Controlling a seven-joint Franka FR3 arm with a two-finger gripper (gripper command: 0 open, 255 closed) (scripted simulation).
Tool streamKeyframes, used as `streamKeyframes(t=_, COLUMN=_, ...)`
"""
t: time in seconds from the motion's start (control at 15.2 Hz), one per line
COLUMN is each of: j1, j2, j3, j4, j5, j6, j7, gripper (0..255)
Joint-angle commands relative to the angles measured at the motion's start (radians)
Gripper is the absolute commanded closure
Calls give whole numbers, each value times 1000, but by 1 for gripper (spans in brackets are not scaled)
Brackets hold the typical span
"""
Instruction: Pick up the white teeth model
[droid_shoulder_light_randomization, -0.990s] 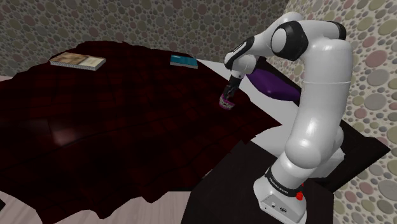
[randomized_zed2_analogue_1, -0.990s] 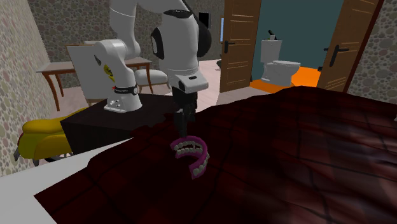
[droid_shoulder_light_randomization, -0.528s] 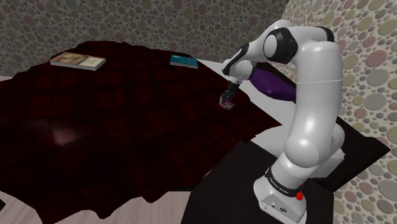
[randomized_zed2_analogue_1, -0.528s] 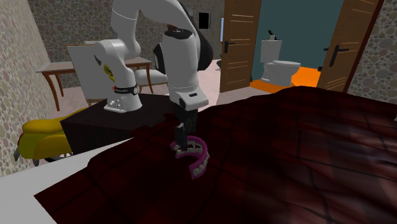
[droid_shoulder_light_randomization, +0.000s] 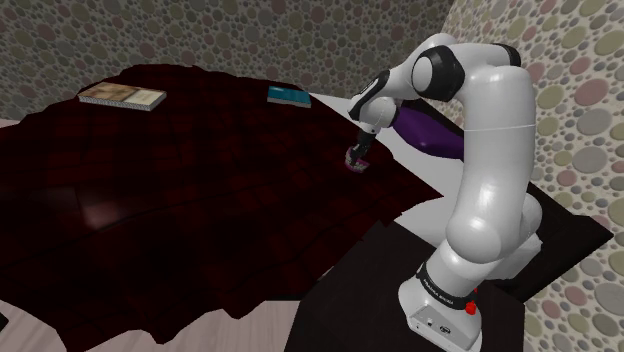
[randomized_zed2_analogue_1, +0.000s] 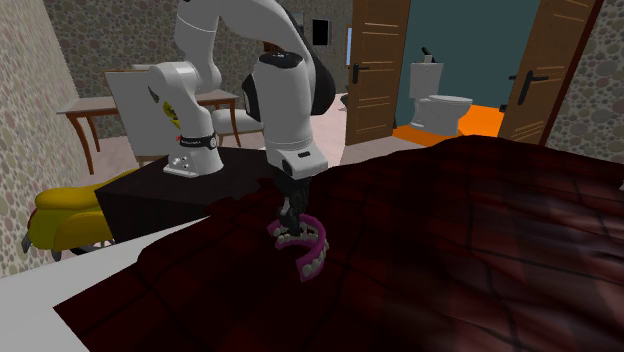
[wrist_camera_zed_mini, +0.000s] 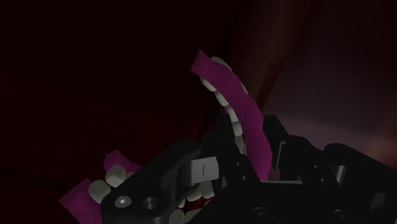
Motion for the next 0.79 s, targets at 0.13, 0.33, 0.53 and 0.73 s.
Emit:
streamKeyframes(t=0.13, j1=0, j2=1, j3=0, j4=0, j5=0, j6=0, j7=0, gripper=255)
streamKeyframes(t=0.33, j1=7, j2=-21, j3=-9, j4=-4, j5=-13, j6=-18, j7=10, gripper=255)
streamKeyframes(t=0.53, j1=16, j2=-49, j3=-20, j4=-3, j5=-31, j6=-45, j7=23, gripper=255)
streamKeyframes(t=0.73, j1=23, j2=-77, j3=-31, j4=0, j5=-48, j6=-72, j7=36, gripper=255)
